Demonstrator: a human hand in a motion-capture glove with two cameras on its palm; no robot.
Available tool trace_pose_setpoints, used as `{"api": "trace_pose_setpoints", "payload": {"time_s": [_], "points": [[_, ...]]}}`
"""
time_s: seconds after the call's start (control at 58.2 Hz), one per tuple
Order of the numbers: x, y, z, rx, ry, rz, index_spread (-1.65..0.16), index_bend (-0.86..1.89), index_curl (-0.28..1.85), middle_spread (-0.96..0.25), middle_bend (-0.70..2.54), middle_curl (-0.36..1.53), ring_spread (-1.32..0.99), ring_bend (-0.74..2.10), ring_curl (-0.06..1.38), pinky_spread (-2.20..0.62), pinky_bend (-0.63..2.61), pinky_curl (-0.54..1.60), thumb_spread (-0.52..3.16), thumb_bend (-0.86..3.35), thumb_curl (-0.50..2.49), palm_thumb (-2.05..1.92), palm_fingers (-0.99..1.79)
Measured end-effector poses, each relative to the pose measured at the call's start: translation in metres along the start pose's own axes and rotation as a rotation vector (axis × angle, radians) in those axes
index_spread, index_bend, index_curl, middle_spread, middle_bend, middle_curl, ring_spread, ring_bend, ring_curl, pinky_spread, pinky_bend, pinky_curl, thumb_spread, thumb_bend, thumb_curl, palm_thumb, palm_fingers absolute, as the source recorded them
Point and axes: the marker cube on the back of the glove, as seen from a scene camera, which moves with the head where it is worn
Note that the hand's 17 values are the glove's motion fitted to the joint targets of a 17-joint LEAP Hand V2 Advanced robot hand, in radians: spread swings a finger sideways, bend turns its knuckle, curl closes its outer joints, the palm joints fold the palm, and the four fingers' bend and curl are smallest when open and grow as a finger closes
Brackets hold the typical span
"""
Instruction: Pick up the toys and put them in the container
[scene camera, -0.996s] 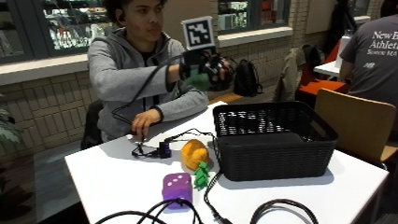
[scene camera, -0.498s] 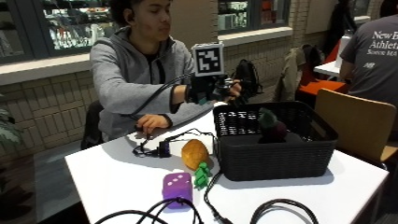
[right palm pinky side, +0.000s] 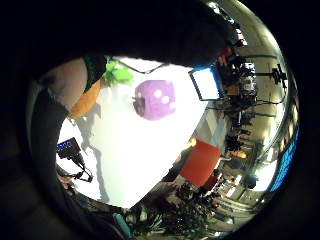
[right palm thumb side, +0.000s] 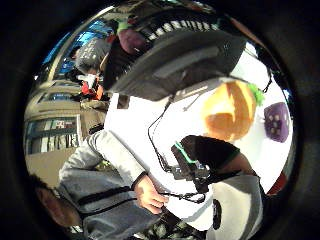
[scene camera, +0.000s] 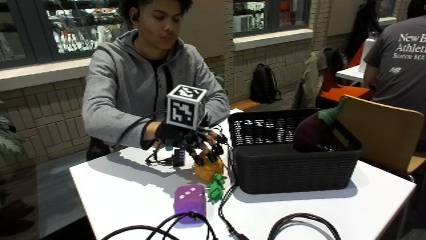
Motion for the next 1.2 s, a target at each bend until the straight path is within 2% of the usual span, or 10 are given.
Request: {"api": "trace_pose_setpoints", "payload": {"time_s": [0.086,0.137,0.189,0.275,0.429,0.55,0.618,0.738,0.996,1.202], "points": [[-0.002,-0.01,0.03,-0.112,-0.02,0.013,-0.28,0.2,0.22,-0.01,0.3,0.66,-0.14,0.88,0.32,-0.02,1.16,0.34,1.29,-0.03,0.34,0.15,0.0],[-0.002,-0.018,0.045,-0.161,-0.024,0.024,-0.28,0.17,0.23,0.01,0.17,0.61,-0.11,0.72,0.27,-0.01,1.25,0.36,1.26,-0.04,0.33,0.11,-0.18],[-0.002,-0.025,0.058,-0.179,-0.026,0.033,-0.27,0.12,0.23,0.04,0.14,0.57,-0.08,0.59,0.24,0.0,1.26,0.36,1.22,-0.04,0.33,0.09,-0.29],[-0.003,-0.03,0.071,-0.148,-0.08,0.05,-0.27,0.08,0.21,0.06,0.14,0.52,-0.05,0.47,0.2,0.01,1.24,0.36,1.19,-0.03,0.33,0.06,-0.29],[-0.007,-0.033,0.081,-0.015,-0.225,0.068,-0.29,0.19,0.23,0.07,0.19,0.49,-0.02,0.37,0.18,0.02,1.16,0.34,1.21,0.04,0.35,0.18,-0.05],[-0.011,-0.031,0.081,0.105,-0.241,0.059,-0.3,0.18,0.25,0.03,0.31,0.53,-0.03,0.48,0.19,-0.02,1.1,0.3,1.34,0.18,0.4,0.42,0.27],[-0.011,-0.022,0.067,0.167,-0.183,0.056,-0.29,0.17,0.26,-0.02,0.35,0.55,-0.09,0.74,0.25,-0.11,1.08,0.28,1.4,0.27,0.45,0.57,0.56],[-0.012,-0.005,0.036,0.268,-0.168,0.051,-0.28,0.28,0.33,-0.08,0.34,0.6,-0.16,0.85,0.32,-0.2,1.08,0.31,1.34,0.31,0.52,0.7,0.66],[-0.031,0.008,-0.07,0.468,-0.135,-0.039,-0.28,0.36,0.45,-0.17,0.34,0.72,-0.25,0.92,0.38,-0.27,1.09,0.35,1.09,0.25,0.63,0.77,0.66],[-0.066,-0.035,-0.116,0.399,-0.022,-0.198,-0.28,0.36,0.53,-0.22,0.34,0.82,-0.27,0.96,0.42,-0.28,1.12,0.37,0.99,0.2,0.69,0.77,0.61]]}}
